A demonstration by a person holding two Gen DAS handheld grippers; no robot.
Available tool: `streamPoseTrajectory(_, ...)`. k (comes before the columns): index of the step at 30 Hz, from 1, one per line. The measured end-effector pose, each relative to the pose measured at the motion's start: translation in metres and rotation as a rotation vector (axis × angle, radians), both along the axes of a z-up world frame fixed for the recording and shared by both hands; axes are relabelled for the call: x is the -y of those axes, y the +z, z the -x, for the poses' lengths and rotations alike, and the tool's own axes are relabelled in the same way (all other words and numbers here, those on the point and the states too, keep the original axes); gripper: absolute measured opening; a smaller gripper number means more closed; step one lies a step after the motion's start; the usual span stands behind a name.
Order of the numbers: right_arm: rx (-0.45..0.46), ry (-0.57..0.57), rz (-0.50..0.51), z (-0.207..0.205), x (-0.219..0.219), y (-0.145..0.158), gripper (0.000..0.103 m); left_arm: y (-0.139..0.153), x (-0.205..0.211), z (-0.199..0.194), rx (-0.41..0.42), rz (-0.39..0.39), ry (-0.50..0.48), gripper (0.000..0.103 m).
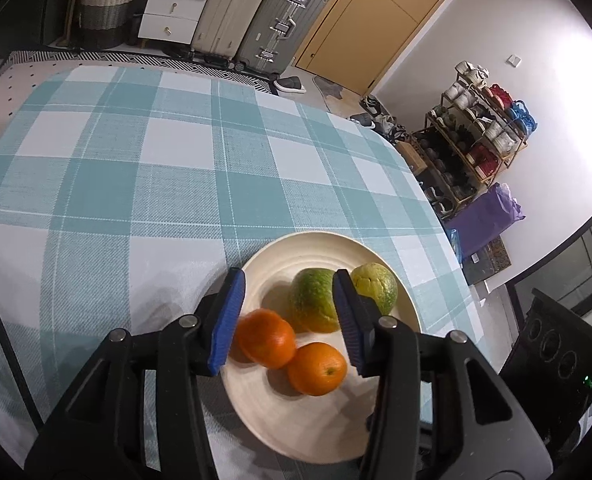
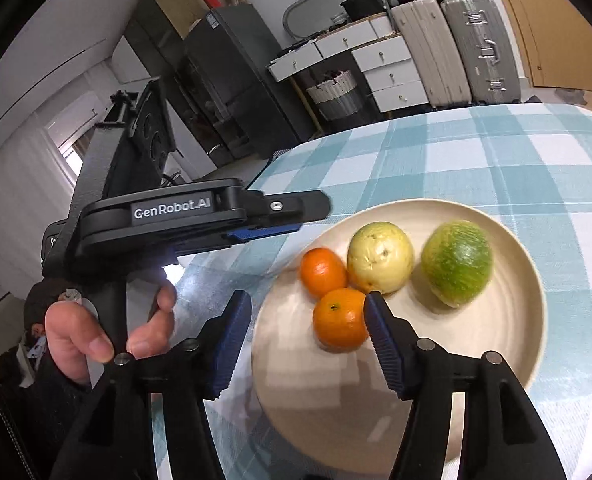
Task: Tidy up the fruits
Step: 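Place both oranges on the cream plate beside the citrus and open both tools, then withdraw both tools from the plate toward the remaining fruits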
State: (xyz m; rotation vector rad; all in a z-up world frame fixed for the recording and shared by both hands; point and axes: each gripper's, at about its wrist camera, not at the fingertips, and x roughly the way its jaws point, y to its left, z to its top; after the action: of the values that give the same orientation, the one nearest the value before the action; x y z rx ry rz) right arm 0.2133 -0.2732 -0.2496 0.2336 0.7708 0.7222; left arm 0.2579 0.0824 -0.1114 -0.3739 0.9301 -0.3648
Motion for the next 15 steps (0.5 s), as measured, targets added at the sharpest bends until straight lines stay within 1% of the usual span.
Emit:
streamPoseTrajectory(7,0.029,-0.060,0.008,0.017,0.027,0.007,0.074,0.013,0.006,0.034,0.031,-0.044,0.008,0.045)
streamPoseTrajectory(9,0.046,-0.082,0.003,0.022,0.035,0.010,0.081,0.015,0.010,0.046,0.038,-0.044,0.007,0.045)
streamPoseTrajectory(14,0.078,-0.118,-0.005,0.032,0.049,0.018,0.082,0.023,0.020,0.073,0.062,-0.078,0.003,0.045)
streamPoseTrajectory(15,0.083,-0.128,0.001,0.034,0.052,0.020,0.084,0.025,0.022,0.079,0.065,-0.083,0.003,0.045)
